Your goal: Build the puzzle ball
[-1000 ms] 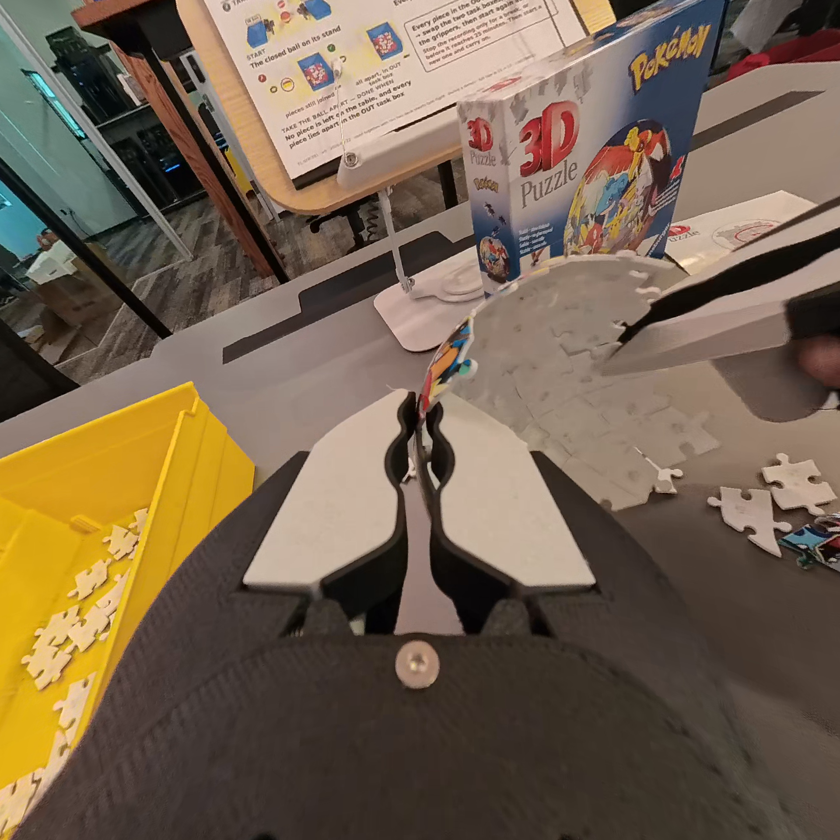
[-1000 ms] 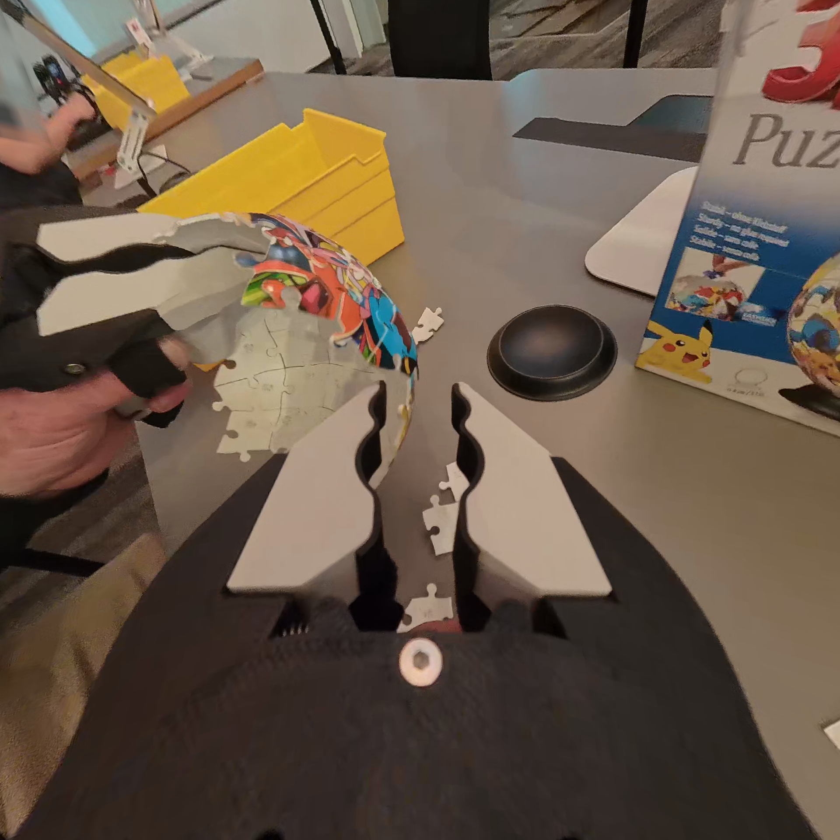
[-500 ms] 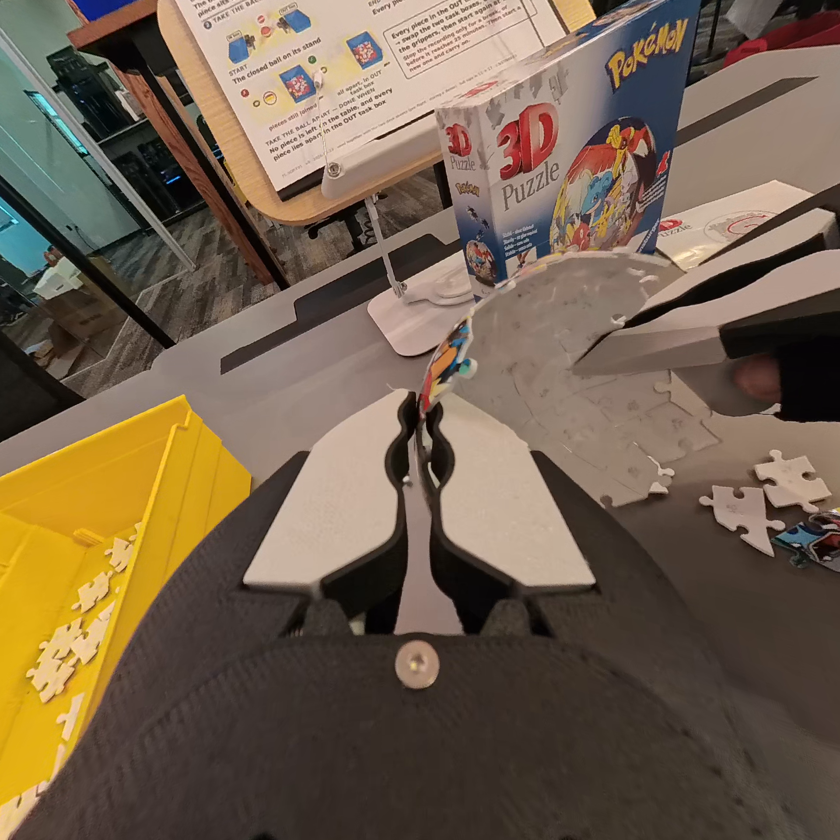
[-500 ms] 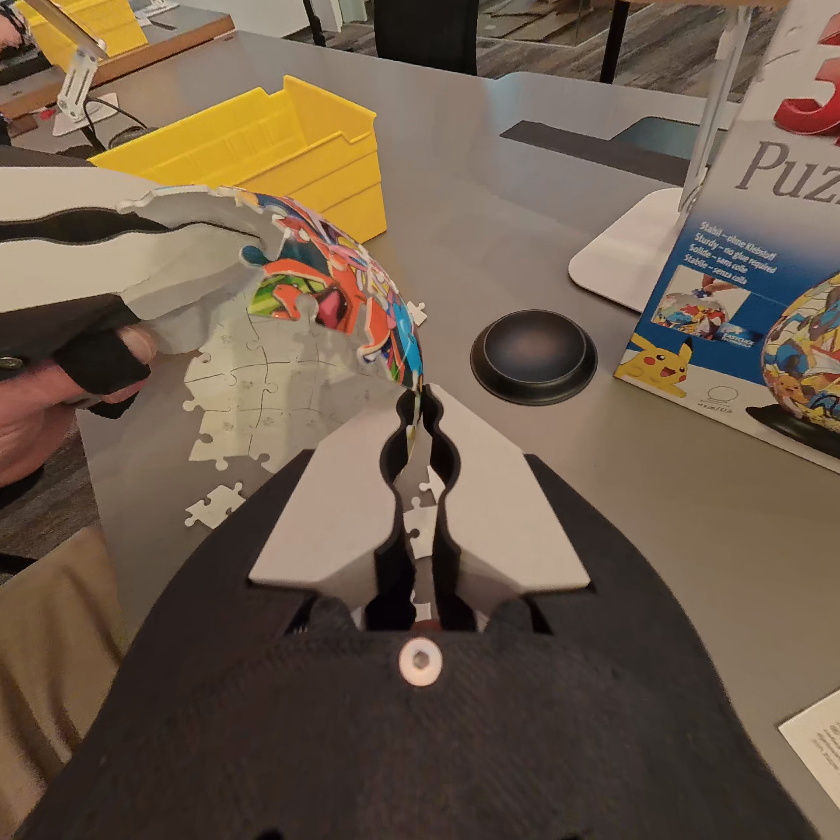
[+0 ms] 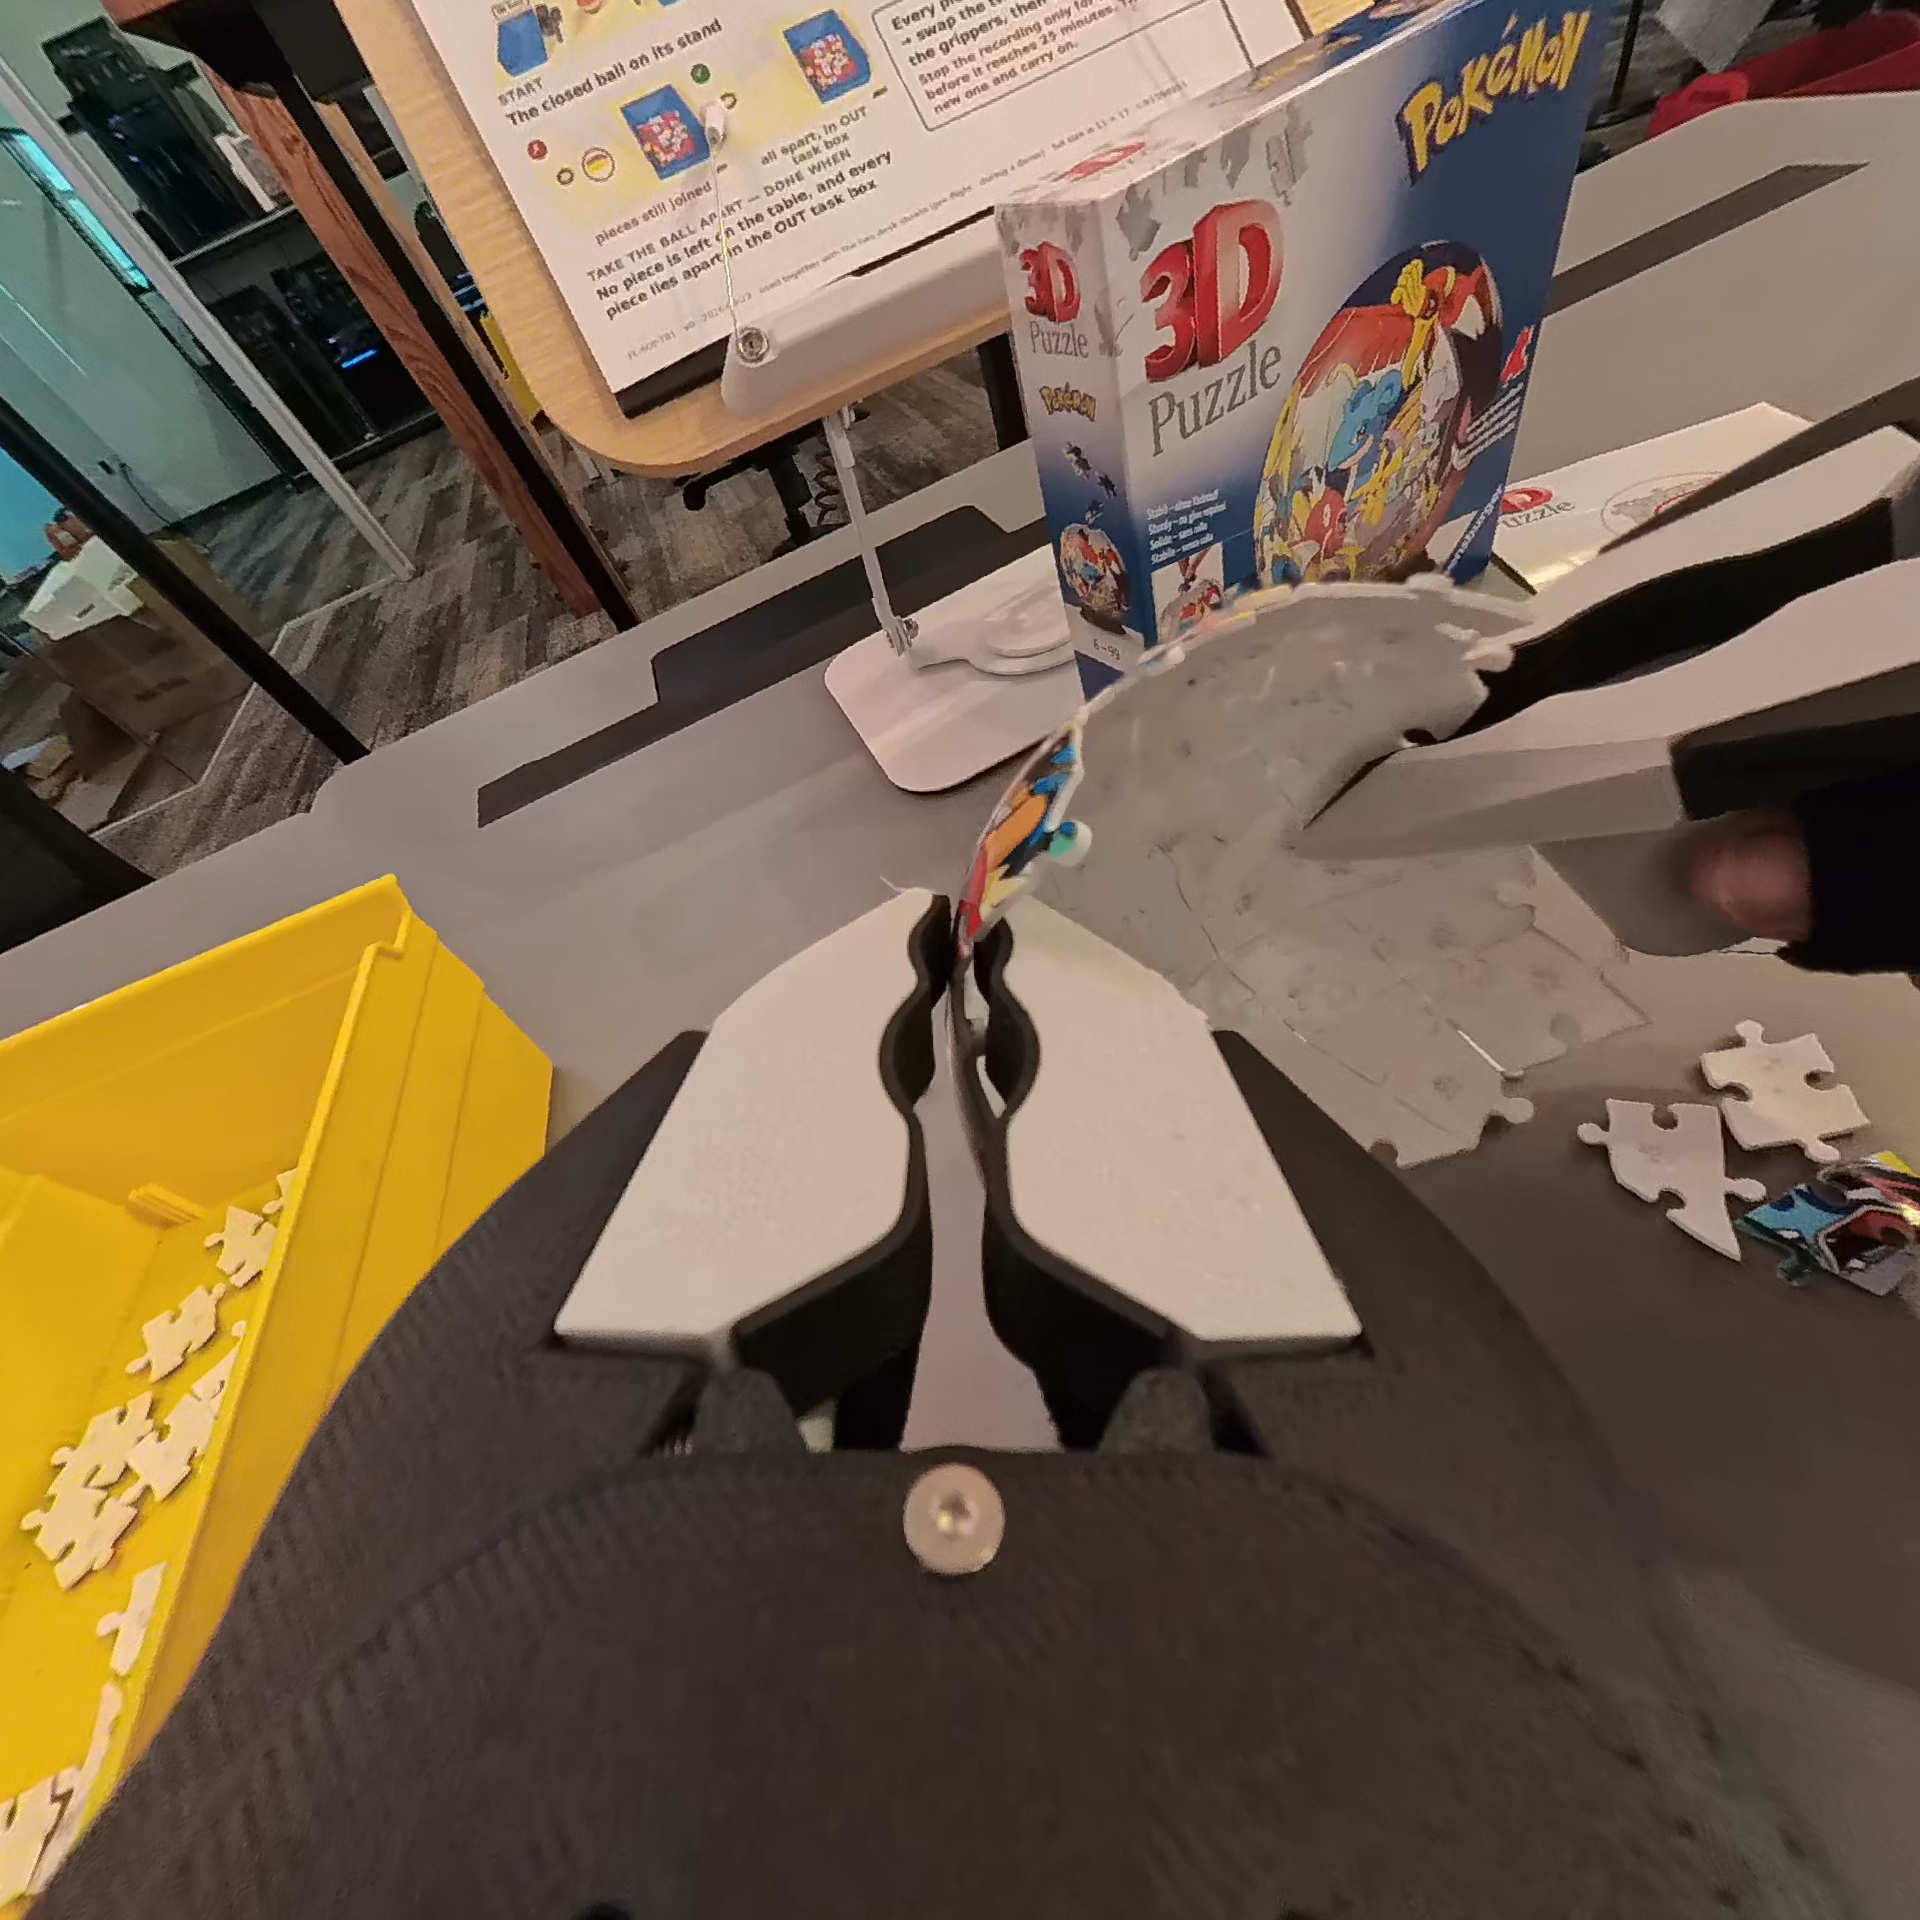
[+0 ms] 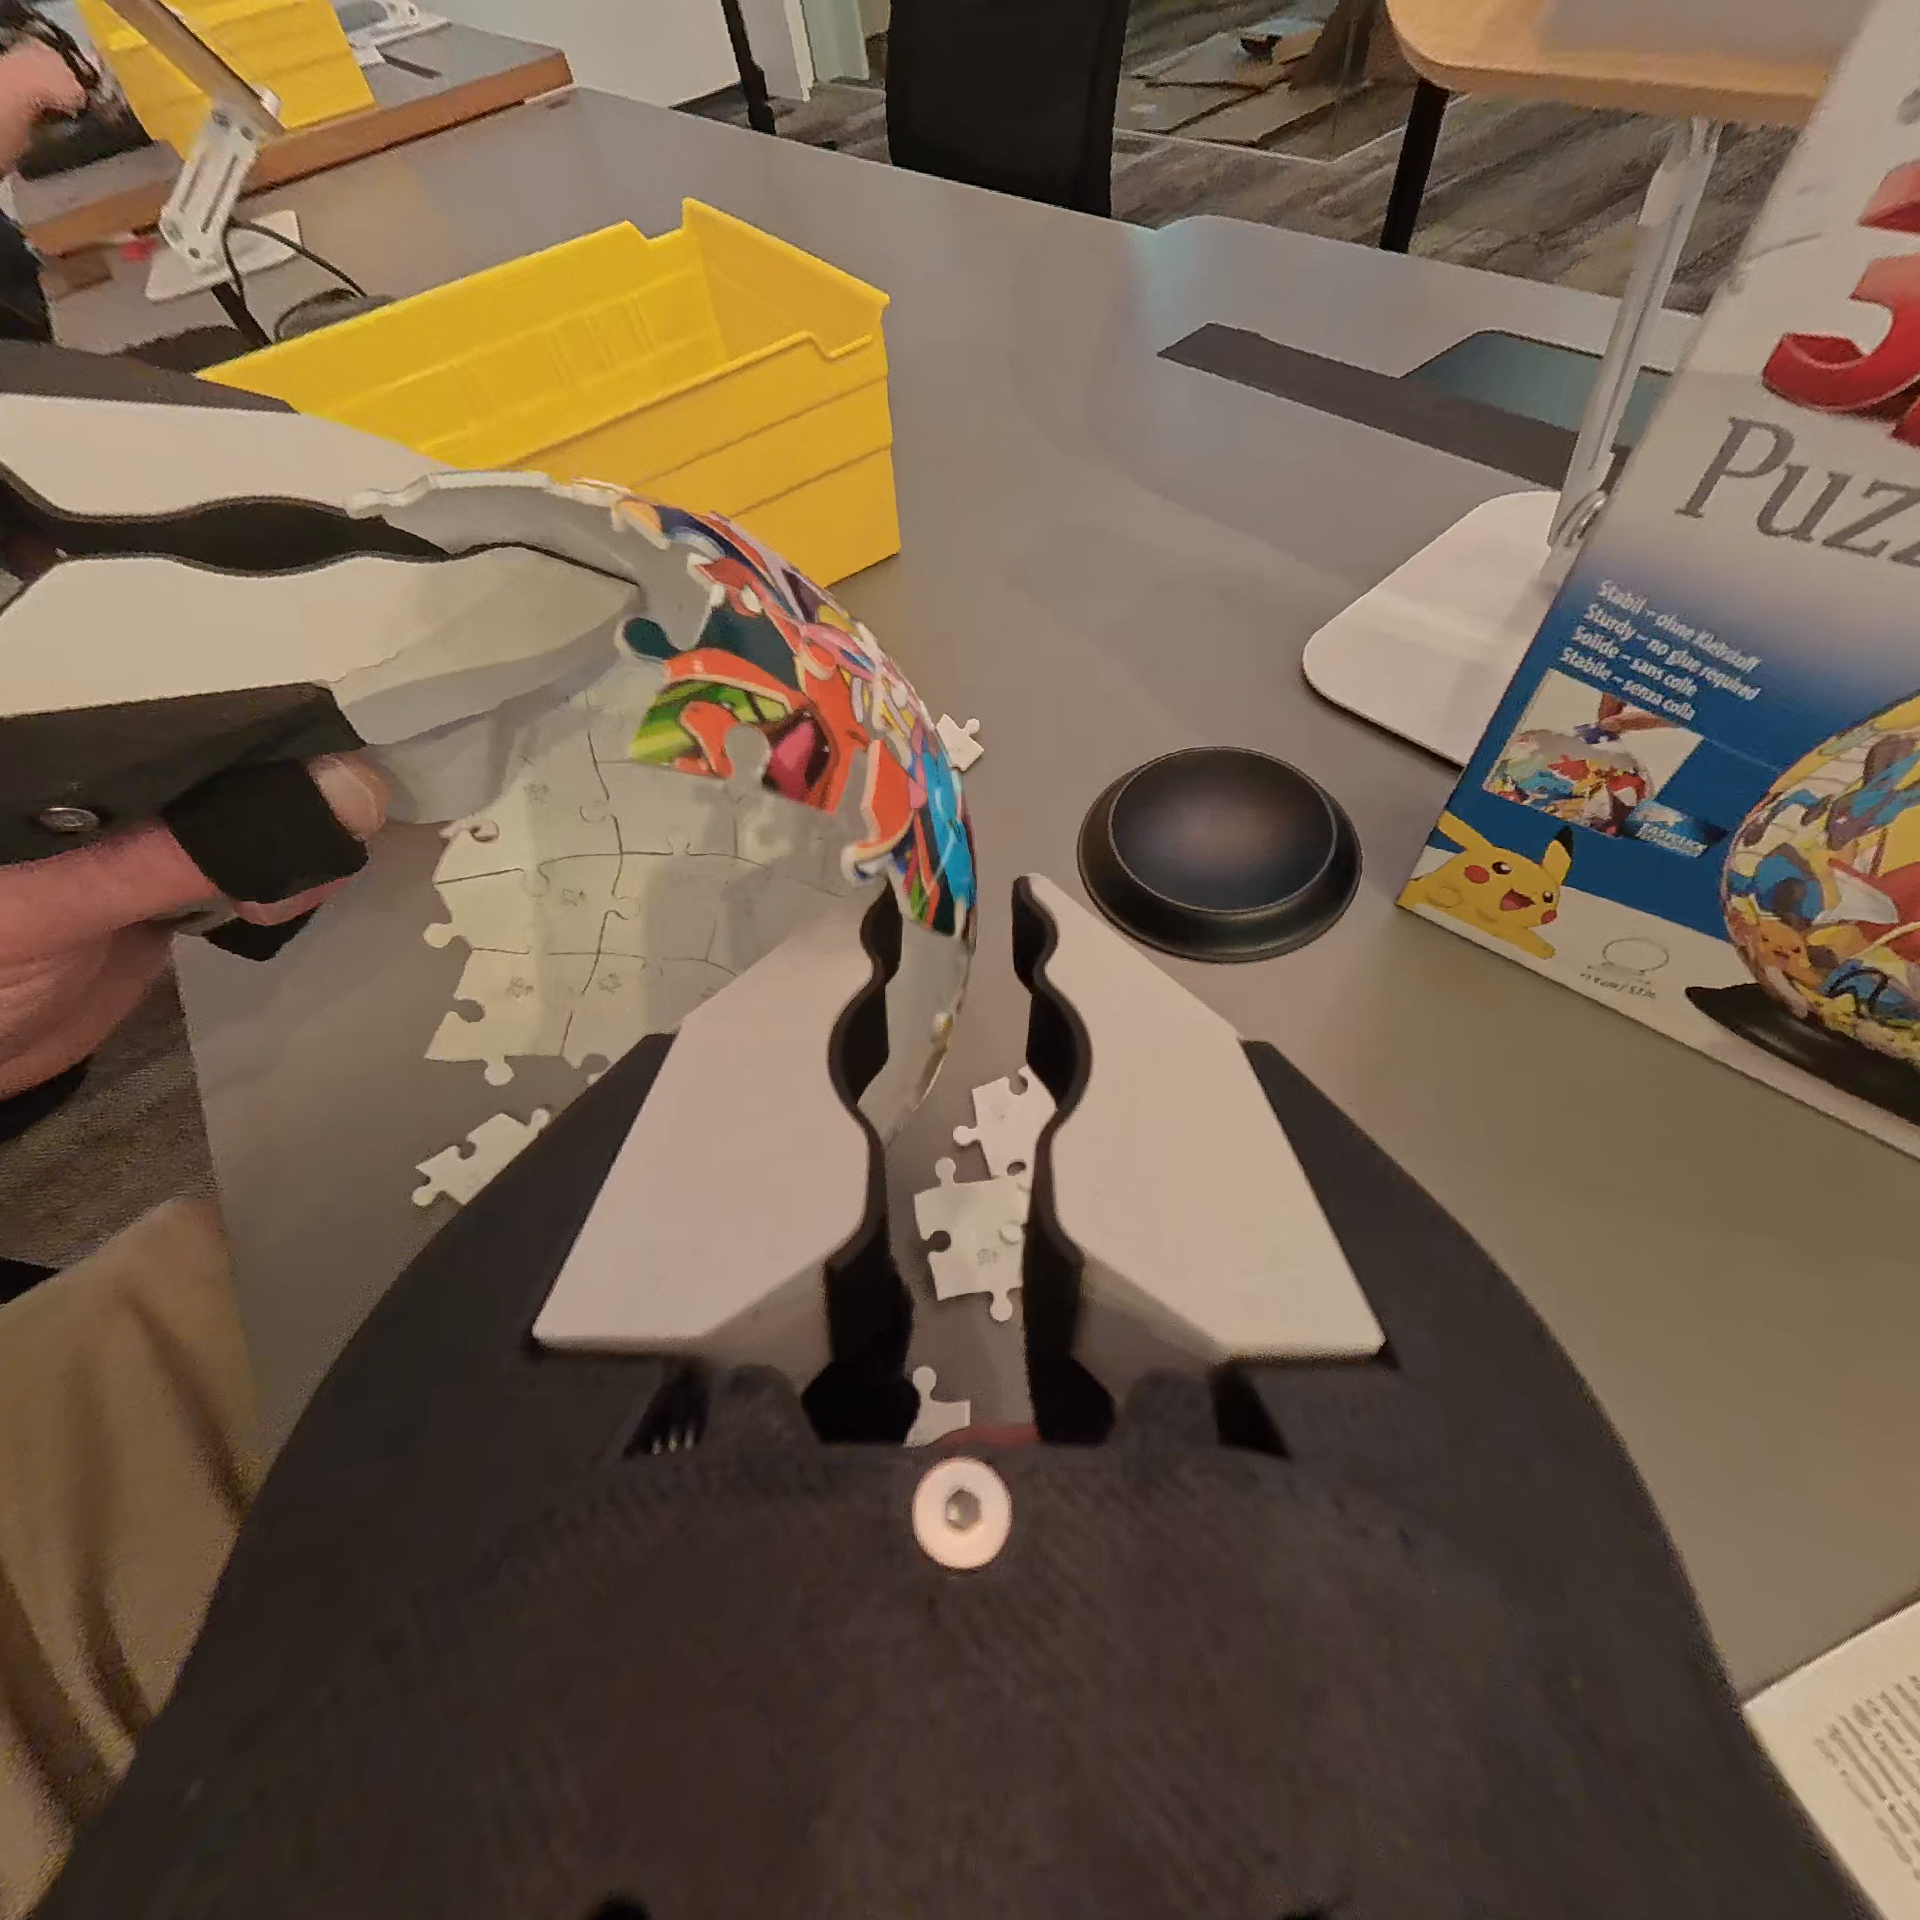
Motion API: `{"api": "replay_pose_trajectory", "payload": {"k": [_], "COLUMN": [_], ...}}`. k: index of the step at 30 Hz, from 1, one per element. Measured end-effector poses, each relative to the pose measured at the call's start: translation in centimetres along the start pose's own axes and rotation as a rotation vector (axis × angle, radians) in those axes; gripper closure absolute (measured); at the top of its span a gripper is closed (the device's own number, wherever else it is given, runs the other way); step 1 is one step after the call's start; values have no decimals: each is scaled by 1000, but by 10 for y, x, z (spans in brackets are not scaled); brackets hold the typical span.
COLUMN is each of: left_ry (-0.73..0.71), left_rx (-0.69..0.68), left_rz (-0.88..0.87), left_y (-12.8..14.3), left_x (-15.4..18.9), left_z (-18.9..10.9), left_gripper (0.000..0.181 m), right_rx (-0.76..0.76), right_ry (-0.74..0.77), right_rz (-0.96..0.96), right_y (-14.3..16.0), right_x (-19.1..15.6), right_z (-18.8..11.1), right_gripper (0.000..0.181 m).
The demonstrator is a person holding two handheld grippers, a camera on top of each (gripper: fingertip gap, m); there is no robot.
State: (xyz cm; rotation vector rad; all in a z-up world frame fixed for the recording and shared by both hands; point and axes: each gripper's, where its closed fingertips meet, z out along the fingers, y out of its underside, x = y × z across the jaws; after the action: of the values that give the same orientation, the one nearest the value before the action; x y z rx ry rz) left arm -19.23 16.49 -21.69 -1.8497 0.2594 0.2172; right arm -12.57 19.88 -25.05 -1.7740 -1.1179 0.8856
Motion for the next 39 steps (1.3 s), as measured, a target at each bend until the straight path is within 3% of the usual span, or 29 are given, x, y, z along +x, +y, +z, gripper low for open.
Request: {"api": "replay_pose_trajectory", "payload": {"k": [10,17,21,26,39], "left_ry": [5,0,-6,-1,119], "left_rx": [-7,-19,-35,-36,216], "left_rz": [-3,-16,-36,-57,-202], "left_y": [0,4,7,7,-21], "left_x": [2,0,-3,-4,-11], "left_z": [0,1,2,1,-16], "left_gripper": [177,177,177,177,177], "right_rx": [8,15,21,23,148], "right_ry": [17,51,56,116,254], "right_rz": [-35,-26,-68,-194,-442], "right_y": [-5,-6,-9,-14,-50], "right_x": [1,1,-1,-3,-24], "right_z": [5,8,3,0,-26], "right_gripper": [179,178,156,170,163]}}
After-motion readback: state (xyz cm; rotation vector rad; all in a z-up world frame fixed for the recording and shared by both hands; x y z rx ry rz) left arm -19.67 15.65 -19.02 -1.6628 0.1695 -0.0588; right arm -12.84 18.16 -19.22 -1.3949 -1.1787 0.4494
